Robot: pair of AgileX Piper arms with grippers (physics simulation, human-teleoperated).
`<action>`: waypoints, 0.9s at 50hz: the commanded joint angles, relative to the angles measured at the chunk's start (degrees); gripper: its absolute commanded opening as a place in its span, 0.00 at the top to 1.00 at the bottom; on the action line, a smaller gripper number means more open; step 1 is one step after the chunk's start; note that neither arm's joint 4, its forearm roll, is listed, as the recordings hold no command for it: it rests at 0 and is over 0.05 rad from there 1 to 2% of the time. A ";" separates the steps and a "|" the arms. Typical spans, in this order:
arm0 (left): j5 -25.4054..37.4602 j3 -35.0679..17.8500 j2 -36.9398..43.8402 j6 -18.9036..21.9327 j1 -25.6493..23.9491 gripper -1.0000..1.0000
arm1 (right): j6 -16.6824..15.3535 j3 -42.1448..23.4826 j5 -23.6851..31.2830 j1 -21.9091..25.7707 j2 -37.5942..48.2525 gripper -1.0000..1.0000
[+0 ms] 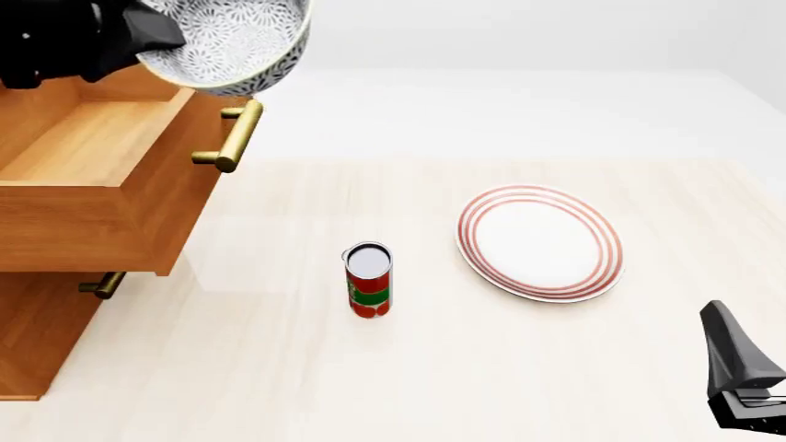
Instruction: Put the bowl in the top drawer of the cabinet.
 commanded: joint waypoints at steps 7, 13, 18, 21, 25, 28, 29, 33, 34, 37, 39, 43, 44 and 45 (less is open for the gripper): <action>0.64 -0.58 -1.58 0.11 3.96 1.00 | 0.00 0.00 0.00 -0.01 0.00 0.00; 1.49 -1.26 -2.02 0.39 5.72 1.00 | 0.00 0.00 0.00 0.00 0.00 0.00; 2.53 -2.24 -2.27 0.74 7.10 1.00 | 0.00 0.00 -0.01 0.00 0.00 0.00; 3.09 -2.32 -2.58 0.87 7.86 1.00 | 0.00 0.00 0.00 -0.02 0.00 0.00; 3.82 -2.48 -3.00 1.44 9.52 1.00 | 0.00 0.00 0.01 0.01 0.00 0.00; 4.12 -2.51 -3.28 1.46 10.31 1.00 | 0.01 0.00 0.00 0.00 0.00 0.00; 4.23 -2.51 -3.35 1.49 10.48 1.00 | -0.02 0.00 0.00 -0.01 0.00 0.00; 4.69 -2.66 -3.61 1.72 11.37 1.00 | 0.01 0.00 -0.01 0.00 0.00 0.00; 4.81 -2.70 -3.62 1.69 11.52 1.00 | 0.01 0.00 0.01 0.00 0.00 0.00; 5.12 -2.68 -3.62 1.87 12.46 1.00 | 0.00 0.00 -0.01 0.00 0.00 0.00; 5.42 -2.77 -3.56 2.03 12.97 1.00 | 0.00 0.00 0.00 0.00 0.00 0.00; 6.10 -3.29 -3.52 2.61 14.29 1.00 | 0.00 0.00 0.00 0.00 0.00 0.00; 6.16 -3.32 -3.56 2.71 14.45 1.00 | -0.01 0.00 0.00 0.01 0.00 0.00; 6.33 -3.41 -3.66 3.06 14.94 1.00 | 0.00 0.00 0.00 0.00 0.00 0.00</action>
